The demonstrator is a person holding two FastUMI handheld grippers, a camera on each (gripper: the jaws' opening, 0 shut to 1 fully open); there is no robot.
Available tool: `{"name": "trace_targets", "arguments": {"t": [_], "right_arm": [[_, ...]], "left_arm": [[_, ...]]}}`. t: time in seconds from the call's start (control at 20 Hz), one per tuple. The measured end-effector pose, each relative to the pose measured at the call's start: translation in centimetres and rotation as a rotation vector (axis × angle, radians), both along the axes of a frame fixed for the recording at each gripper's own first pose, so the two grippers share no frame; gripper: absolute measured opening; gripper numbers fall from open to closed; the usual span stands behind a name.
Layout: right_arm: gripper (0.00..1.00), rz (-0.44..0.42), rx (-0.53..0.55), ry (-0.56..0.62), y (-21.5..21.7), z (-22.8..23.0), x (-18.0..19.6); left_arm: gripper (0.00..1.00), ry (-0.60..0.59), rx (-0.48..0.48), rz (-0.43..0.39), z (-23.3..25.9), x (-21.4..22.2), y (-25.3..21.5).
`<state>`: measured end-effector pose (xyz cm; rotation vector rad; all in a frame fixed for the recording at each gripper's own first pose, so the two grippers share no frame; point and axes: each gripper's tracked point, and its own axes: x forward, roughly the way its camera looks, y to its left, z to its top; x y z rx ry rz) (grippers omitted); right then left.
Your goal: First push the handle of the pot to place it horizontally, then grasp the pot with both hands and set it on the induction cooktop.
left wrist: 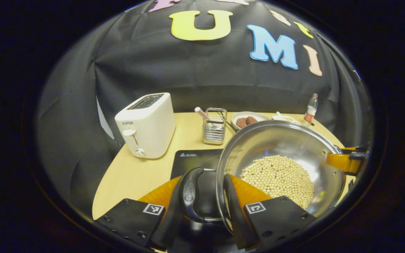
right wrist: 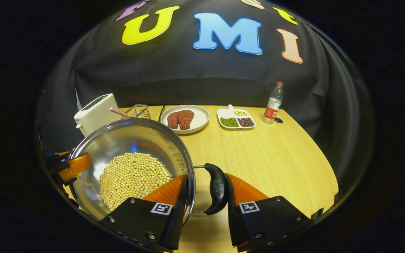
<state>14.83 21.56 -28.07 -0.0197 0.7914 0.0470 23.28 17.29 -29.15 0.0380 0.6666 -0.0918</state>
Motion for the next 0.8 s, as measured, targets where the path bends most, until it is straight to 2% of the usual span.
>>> {"name": "trace_targets", "arguments": {"t": [0.1, 0.25, 0.35, 0.4, 0.6, 0.7, 0.75, 0.8], "right_arm": [[0.54, 0.009, 0.001, 0.003, 1.0, -0.3, 0.5], [0.54, 0.022, 0.008, 0.008, 2.5, -0.6, 1.1], [0.54, 0.027, 0.014, 0.014, 3.6, -1.0, 1.5], [0.54, 0.031, 0.015, 0.017, 4.3, -1.0, 1.5], [0.54, 0.043, 0.013, 0.028, 5.9, -1.7, 2.0], [0.54, 0.044, 0.012, 0.030, 6.3, -1.7, 2.3], [0.54, 0.045, 0.012, 0.031, 6.4, -1.7, 2.4], [0.54, 0.045, 0.009, 0.032, 6.3, -1.7, 2.3]], "left_arm": [[0.73, 0.003, 0.005, 0.007, -0.3, 0.4, 1.1], [0.73, 0.007, 0.014, 0.021, -0.6, 0.6, 3.0], [0.69, 0.011, 0.025, 0.027, -0.8, 0.8, 4.1], [0.73, 0.014, 0.029, 0.032, -0.9, 1.0, 4.7], [0.65, 0.027, 0.033, 0.043, -1.7, 1.5, 6.3], [0.73, 0.021, 0.038, 0.041, -1.7, 1.9, 6.8], [0.65, 0.021, 0.037, 0.041, -1.8, 2.0, 7.0], [0.65, 0.024, 0.034, 0.041, -1.9, 2.2, 7.1]]}}
